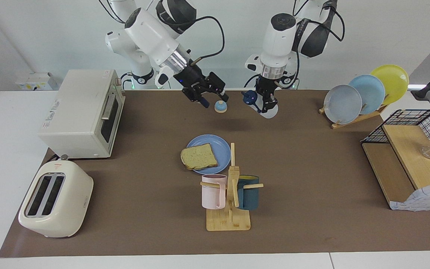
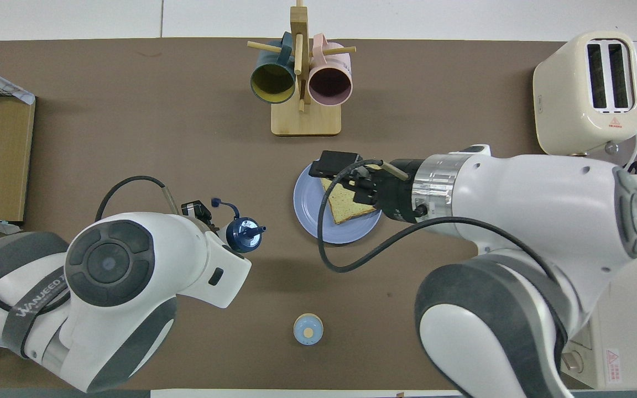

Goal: Put bread on plate and add seasoning

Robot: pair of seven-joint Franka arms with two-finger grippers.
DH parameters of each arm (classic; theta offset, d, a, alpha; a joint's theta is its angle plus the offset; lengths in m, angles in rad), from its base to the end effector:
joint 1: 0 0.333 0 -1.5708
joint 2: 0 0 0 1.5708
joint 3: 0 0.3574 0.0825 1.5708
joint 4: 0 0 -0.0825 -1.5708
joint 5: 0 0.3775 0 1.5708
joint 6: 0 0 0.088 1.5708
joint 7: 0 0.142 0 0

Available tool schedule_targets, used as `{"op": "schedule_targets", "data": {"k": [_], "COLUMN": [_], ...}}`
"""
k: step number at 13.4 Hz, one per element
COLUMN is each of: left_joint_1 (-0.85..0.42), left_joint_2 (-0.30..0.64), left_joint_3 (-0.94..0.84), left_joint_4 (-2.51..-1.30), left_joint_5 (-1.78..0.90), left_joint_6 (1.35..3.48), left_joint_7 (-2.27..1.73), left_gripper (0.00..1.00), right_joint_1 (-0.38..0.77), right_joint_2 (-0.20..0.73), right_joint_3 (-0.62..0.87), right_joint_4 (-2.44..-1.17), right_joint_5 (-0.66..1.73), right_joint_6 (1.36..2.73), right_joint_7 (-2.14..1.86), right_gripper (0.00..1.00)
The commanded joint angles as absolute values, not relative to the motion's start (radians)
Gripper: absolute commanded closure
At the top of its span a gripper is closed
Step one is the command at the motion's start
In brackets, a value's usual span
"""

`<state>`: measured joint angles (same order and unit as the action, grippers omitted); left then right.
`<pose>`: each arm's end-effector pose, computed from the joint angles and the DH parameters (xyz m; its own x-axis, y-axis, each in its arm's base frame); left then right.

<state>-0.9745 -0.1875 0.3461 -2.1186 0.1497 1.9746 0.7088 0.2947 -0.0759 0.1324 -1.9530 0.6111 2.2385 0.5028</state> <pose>0.4120 -0.2720 0.5000 0.1726 -0.9847 -0.0252 -0.9823 -0.1701 -0.0788 0.5096 0.2702 0.5679 0.9356 -0.3506 -0.0408 -0.3052 -0.7456 -0.5924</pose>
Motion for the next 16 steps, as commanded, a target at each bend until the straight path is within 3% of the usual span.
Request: {"op": "schedule_targets", "data": {"k": [1, 4, 6, 10, 13, 16], "left_joint_1": [-0.992, -1.047, -1.066, -1.140, -1.186, -1.201], "left_joint_2": [-0.020, 0.084, 0.165, 0.316, 0.489, 0.523], "left_joint_3": [0.339, 0.336, 0.336, 0.337, 0.342, 0.342], "left_joint_4": [-1.946, -1.827, -1.741, -1.608, -1.465, -1.436], "left_joint_5": [0.205, 0.285, 0.304, 0.373, 0.405, 0.442], "left_joint_6": [1.881, 1.780, 1.720, 1.586, 1.471, 1.431], "left_joint_7": [0.635, 0.588, 0.578, 0.561, 0.555, 0.554], "left_gripper": [1.00, 1.00, 1.00, 1.00, 1.00, 1.00], "right_joint_1": [0.201, 0.128, 0.066, 0.048, 0.044, 0.046], "right_joint_2": [-0.077, -0.017, 0.072, 0.095, 0.091, 0.002], "right_joint_3": [0.141, 0.137, 0.138, 0.057, 0.054, 0.054], "right_joint_4": [-1.873, -1.665, -1.493, -1.468, -1.488, -1.616], "right_joint_5": [0.423, 0.205, 0.094, -0.029, -0.035, -0.032], "right_joint_6": [1.988, 1.656, 1.486, 1.479, 1.520, 1.526], "right_joint_7": [0.427, 0.361, 0.307, 0.095, 0.089, 0.060], "right_gripper": [0.00, 0.00, 0.00, 0.00, 0.00, 0.00]}}
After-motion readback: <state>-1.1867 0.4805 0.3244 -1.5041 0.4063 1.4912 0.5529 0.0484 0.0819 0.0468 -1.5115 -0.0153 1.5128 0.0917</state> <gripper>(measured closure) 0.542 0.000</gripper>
